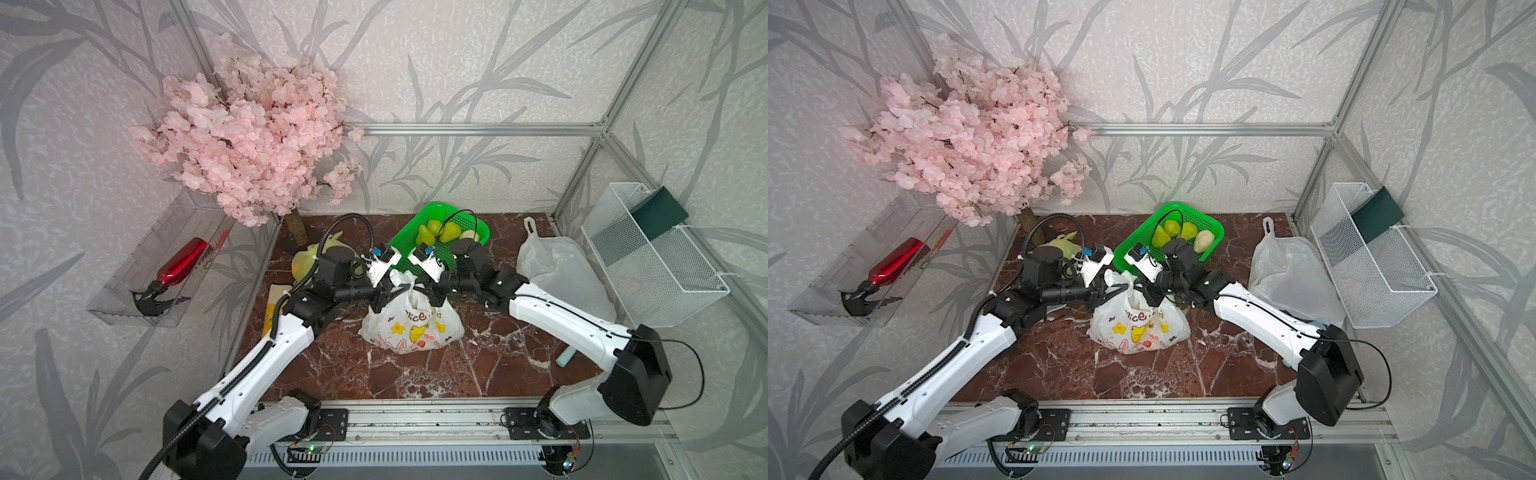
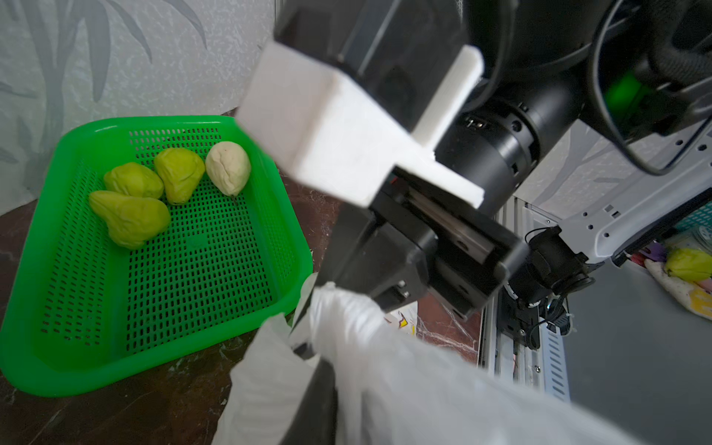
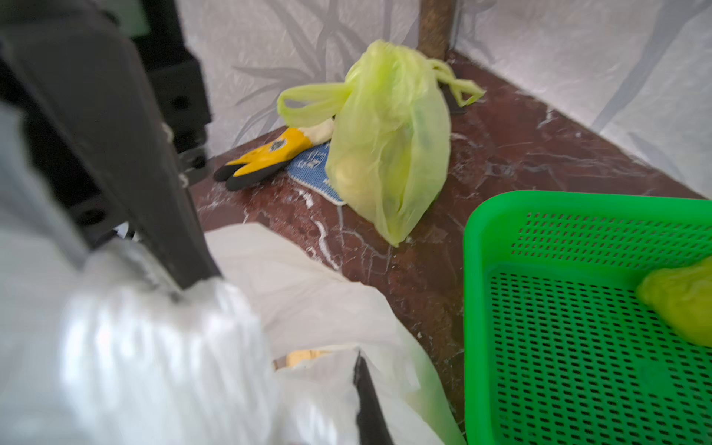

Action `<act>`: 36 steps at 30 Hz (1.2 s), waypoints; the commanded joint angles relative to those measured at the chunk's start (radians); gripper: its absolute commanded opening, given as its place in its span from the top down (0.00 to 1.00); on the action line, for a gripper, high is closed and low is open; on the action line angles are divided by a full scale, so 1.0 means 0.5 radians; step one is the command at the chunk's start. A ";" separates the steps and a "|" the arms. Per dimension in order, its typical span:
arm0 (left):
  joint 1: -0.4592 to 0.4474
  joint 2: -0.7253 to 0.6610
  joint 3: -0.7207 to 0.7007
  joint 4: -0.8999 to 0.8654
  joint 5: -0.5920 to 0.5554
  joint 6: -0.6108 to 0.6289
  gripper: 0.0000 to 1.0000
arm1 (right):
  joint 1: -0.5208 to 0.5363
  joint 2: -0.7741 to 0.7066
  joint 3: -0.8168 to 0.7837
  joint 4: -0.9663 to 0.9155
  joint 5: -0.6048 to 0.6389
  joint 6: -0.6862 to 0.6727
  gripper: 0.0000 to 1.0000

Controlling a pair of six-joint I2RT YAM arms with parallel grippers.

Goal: Place the pears into plastic bags & tie knots
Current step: Tie the plastic bag at the center of the board.

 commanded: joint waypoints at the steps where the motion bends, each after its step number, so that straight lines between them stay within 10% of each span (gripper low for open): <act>1: 0.035 -0.136 -0.151 0.019 -0.120 -0.139 0.67 | 0.002 -0.117 -0.165 0.550 0.074 0.203 1.00; 9: -0.088 -0.348 -0.600 0.770 0.012 -0.620 0.66 | 0.175 -0.121 -0.519 1.465 0.219 0.490 1.00; 18: -0.395 -0.106 -0.520 0.850 0.072 -0.582 0.70 | 0.217 -0.076 -0.758 2.449 0.062 0.870 1.00; 29: -0.257 -0.767 -0.389 -0.113 -0.354 -0.276 0.63 | 0.064 0.314 -0.892 3.052 0.026 1.198 1.00; 36: -0.008 -0.613 -0.277 -0.091 -0.399 -0.286 0.73 | 0.064 0.326 -0.897 3.054 -0.010 1.281 1.00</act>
